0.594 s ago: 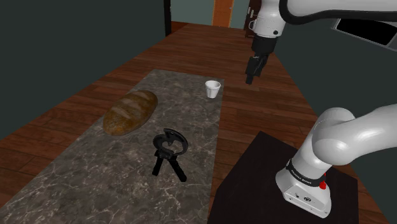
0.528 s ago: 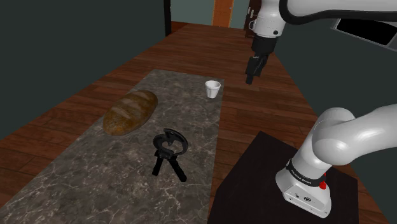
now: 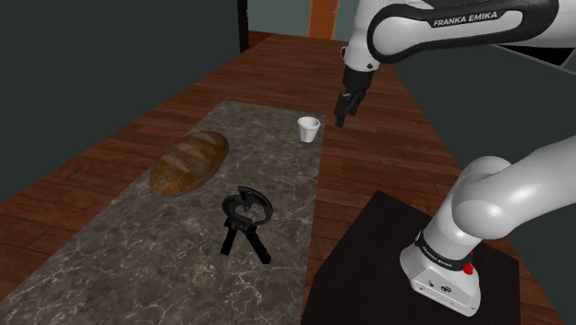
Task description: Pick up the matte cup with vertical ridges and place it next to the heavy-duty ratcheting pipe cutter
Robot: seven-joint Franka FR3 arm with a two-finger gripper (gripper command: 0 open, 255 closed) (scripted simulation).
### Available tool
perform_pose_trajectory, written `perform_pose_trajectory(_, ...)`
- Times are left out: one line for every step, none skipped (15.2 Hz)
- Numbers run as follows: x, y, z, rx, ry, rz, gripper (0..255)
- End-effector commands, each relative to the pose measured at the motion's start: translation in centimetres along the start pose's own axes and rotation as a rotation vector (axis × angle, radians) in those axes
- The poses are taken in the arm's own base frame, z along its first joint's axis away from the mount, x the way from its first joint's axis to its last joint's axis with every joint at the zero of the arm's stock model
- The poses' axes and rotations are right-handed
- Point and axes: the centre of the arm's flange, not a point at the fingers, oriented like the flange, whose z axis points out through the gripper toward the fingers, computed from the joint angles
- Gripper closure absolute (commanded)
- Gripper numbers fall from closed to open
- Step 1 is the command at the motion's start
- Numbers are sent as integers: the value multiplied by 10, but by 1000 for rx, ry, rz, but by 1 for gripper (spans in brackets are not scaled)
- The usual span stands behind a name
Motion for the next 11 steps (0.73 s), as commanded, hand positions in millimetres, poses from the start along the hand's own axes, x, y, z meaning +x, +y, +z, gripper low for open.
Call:
perform_pose_trajectory(17, 11, 13, -10, 14, -2, 0)
perform_pose_trajectory(26, 15, 20, -14, 20, -3, 0)
perform_pose_trajectory(35, 20, 28, -18, 26, -4, 0)
perform_pose_trajectory(43, 24, 35, -23, 32, -5, 0)
perform_pose_trajectory(52, 29, 42, -27, 38, -5, 0)
perform_pose_trajectory(61, 33, 50, -31, 44, -6, 0)
perform_pose_trajectory(70, 38, 57, -36, 50, -7, 0)
perform_pose_trajectory(79, 42, 64, -40, 56, -8, 0)
perform_pose_trajectory(88, 47, 71, -45, 62, -9, 0)
perform_pose_trajectory(97, 52, 78, -49, 68, -10, 0)
perform_pose_trajectory(106, 56, 84, -53, 74, -10, 0)
